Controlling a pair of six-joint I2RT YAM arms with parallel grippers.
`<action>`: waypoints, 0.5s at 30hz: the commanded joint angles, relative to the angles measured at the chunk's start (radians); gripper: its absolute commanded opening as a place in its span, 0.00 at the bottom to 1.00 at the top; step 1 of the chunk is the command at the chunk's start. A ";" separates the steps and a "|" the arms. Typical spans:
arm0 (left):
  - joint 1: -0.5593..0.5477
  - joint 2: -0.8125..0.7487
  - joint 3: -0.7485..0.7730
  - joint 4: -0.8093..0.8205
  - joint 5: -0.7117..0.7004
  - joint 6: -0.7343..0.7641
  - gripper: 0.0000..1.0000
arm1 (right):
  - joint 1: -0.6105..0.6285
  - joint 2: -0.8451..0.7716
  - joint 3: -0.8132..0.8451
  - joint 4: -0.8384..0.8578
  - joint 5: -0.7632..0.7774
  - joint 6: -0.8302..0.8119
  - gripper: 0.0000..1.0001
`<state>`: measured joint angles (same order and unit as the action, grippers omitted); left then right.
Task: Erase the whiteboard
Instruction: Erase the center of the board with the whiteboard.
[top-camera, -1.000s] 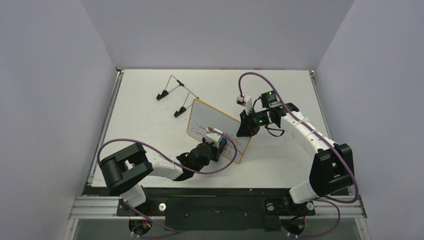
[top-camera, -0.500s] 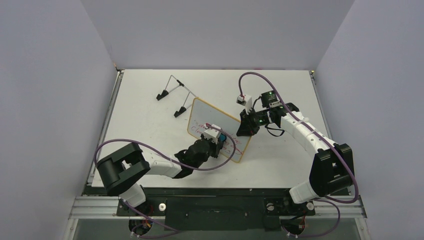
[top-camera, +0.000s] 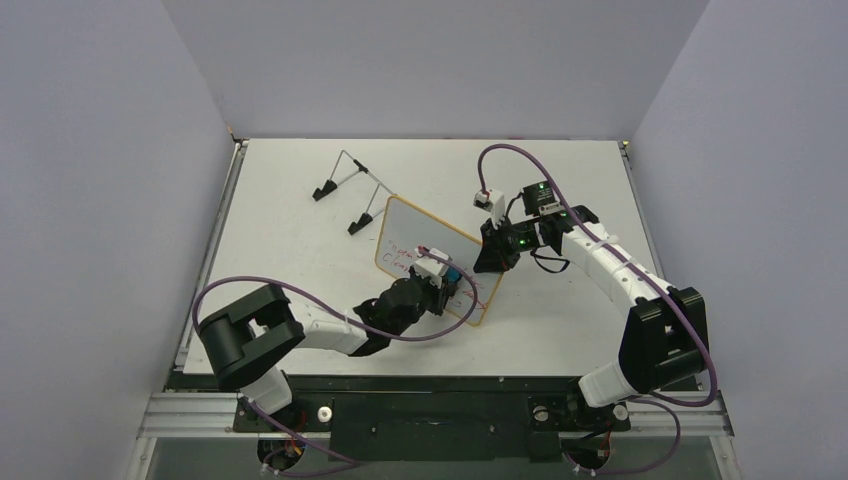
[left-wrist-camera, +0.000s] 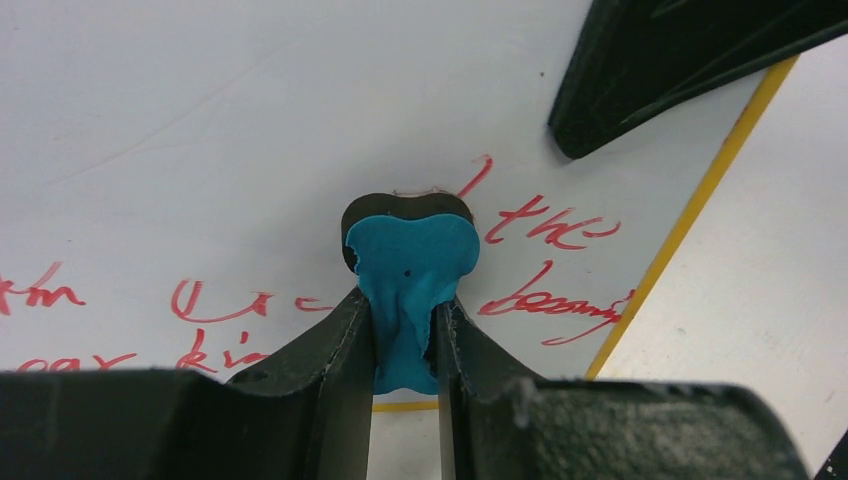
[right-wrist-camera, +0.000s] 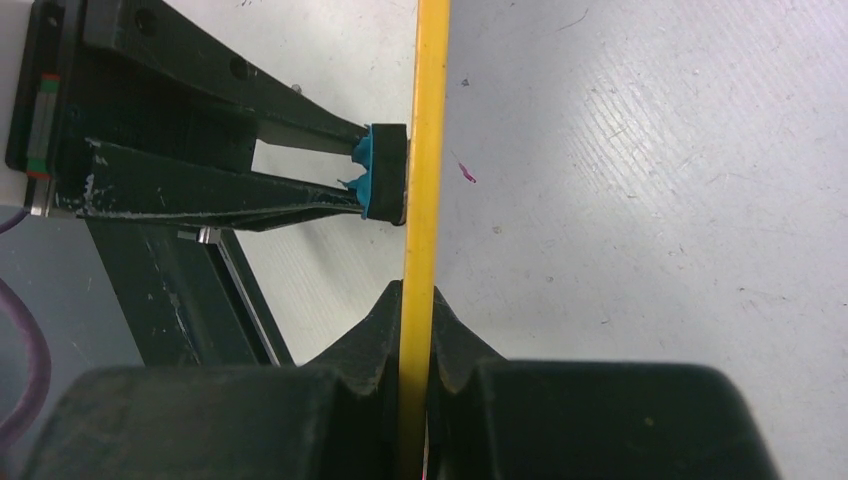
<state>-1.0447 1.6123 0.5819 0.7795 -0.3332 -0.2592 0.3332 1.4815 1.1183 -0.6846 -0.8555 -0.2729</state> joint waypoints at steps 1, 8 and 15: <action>-0.026 0.042 0.048 0.056 0.071 -0.012 0.00 | 0.023 -0.008 0.008 -0.009 -0.047 -0.030 0.00; -0.005 0.012 0.045 0.020 0.014 -0.006 0.00 | 0.023 -0.009 0.008 -0.010 -0.048 -0.031 0.00; 0.102 -0.086 -0.036 0.014 0.035 -0.038 0.00 | 0.022 -0.006 0.008 -0.010 -0.048 -0.032 0.00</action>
<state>-0.9913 1.5833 0.5545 0.7822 -0.3000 -0.2832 0.3336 1.4811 1.1183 -0.6792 -0.8543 -0.2733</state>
